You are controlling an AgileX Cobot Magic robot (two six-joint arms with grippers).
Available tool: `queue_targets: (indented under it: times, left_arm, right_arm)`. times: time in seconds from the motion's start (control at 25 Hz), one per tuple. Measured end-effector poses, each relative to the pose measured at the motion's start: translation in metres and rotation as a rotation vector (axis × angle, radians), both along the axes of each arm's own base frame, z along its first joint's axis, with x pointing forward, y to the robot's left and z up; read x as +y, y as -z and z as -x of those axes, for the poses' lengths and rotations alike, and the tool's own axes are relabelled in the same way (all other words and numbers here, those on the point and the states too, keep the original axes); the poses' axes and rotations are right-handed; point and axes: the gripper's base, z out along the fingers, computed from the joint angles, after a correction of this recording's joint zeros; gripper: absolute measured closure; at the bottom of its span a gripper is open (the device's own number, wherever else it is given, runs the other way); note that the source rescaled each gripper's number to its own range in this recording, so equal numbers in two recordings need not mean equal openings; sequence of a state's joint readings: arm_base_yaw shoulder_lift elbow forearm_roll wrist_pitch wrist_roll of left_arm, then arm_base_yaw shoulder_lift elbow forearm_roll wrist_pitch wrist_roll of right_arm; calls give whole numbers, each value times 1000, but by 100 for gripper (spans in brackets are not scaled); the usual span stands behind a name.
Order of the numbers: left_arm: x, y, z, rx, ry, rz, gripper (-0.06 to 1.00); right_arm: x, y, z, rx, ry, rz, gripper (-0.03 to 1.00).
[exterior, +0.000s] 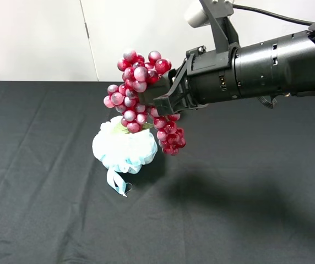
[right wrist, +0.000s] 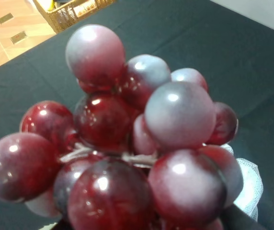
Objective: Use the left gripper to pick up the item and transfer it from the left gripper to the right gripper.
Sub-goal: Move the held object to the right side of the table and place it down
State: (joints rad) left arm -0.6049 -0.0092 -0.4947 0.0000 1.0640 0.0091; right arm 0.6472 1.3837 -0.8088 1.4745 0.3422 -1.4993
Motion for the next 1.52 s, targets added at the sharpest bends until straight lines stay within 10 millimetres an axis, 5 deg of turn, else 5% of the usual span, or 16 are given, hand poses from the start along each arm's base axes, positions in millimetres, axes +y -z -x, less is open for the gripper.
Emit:
queue_targets:
  times: [0.24, 0.92, 1.32, 1.52]
  left_arm:
    - [0, 0, 0, -2, -45, -4, -4]
    - [-8, 0, 0, 0, -598, 0, -3]
    - [-8, 0, 0, -1, -702, -4, -3]
    - [-8, 0, 0, -1, -702, -5, -3]
  right_arm:
    - [0, 0, 0, 0, 1, 0, 93]
    - [-4, 1, -6, 7, 95, 5, 93]
    - [-19, 2, -20, -28, 267, 59, 93]
    - [-46, 3, -38, 5, 396, 49, 93]
